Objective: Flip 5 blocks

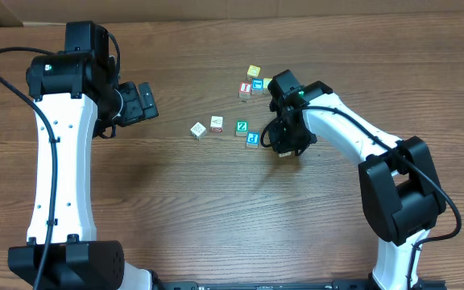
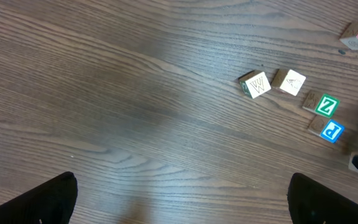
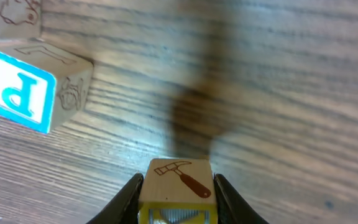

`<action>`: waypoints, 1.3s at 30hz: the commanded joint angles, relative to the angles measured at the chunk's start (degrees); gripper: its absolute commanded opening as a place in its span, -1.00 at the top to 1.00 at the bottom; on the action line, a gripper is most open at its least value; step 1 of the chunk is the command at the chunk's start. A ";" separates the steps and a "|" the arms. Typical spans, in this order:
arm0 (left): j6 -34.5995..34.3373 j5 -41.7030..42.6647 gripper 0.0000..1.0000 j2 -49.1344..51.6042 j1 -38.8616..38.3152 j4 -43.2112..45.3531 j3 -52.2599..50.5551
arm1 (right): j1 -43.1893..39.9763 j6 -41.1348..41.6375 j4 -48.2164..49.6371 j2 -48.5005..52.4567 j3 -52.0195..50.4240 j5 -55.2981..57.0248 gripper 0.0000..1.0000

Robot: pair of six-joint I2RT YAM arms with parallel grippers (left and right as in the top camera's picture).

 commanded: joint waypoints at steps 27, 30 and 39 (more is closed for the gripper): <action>-0.76 -0.13 -0.99 0.24 0.20 -0.07 0.50 | 12.15 23.87 -9.20 -1.14 -0.83 6.93 0.63; -0.76 -0.13 -0.99 0.24 0.20 -0.09 0.50 | 12.11 24.20 -6.27 -1.11 -0.83 7.72 0.64; -0.76 -0.13 -0.99 0.24 0.20 -0.24 0.50 | 11.93 23.54 -3.85 -1.11 -1.29 7.74 0.63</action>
